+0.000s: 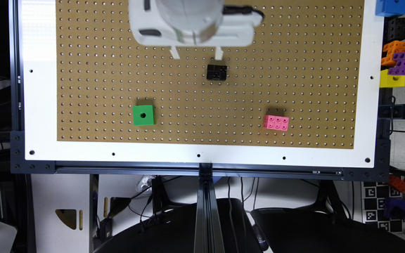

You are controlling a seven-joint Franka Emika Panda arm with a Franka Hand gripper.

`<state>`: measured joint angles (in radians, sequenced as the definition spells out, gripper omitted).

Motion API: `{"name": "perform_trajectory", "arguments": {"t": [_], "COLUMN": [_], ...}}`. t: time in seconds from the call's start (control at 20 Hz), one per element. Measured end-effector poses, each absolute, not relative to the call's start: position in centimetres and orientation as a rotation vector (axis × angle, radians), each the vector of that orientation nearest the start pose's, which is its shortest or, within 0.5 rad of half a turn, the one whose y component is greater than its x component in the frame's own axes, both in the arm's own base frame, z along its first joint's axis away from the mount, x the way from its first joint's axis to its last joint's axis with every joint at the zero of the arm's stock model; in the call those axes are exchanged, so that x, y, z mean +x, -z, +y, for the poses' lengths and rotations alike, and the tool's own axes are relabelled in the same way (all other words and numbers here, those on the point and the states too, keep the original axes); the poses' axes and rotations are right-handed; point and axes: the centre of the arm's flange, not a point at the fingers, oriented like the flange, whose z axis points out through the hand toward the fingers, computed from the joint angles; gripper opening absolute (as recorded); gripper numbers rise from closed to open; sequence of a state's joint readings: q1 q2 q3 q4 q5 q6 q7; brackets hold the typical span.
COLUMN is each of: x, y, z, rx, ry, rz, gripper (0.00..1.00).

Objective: Pick up pink block.

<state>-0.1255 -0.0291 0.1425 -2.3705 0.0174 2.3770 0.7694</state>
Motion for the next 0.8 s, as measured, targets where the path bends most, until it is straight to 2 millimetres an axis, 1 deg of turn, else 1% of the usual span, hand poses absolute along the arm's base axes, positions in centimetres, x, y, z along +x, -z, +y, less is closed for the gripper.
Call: {"name": "perform_trajectory", "arguments": {"t": [0.1,0.2,0.35,0.45,0.7,0.8], "x": [50.9,51.7,53.1,53.9,55.9,56.7], "y": [-33.7,-33.7,-33.8,-33.7,-33.5,-33.5], "z": [1.6,2.8,5.9,7.3,8.7,9.8], "rx": [-2.891,-2.886,-2.873,-2.866,-2.852,-2.844], "ry": [0.045,0.047,0.055,0.055,0.060,0.062], "rz": [1.158,1.154,1.149,1.147,1.134,1.128], "gripper": [1.00,1.00,1.00,1.00,1.00,1.00]}}
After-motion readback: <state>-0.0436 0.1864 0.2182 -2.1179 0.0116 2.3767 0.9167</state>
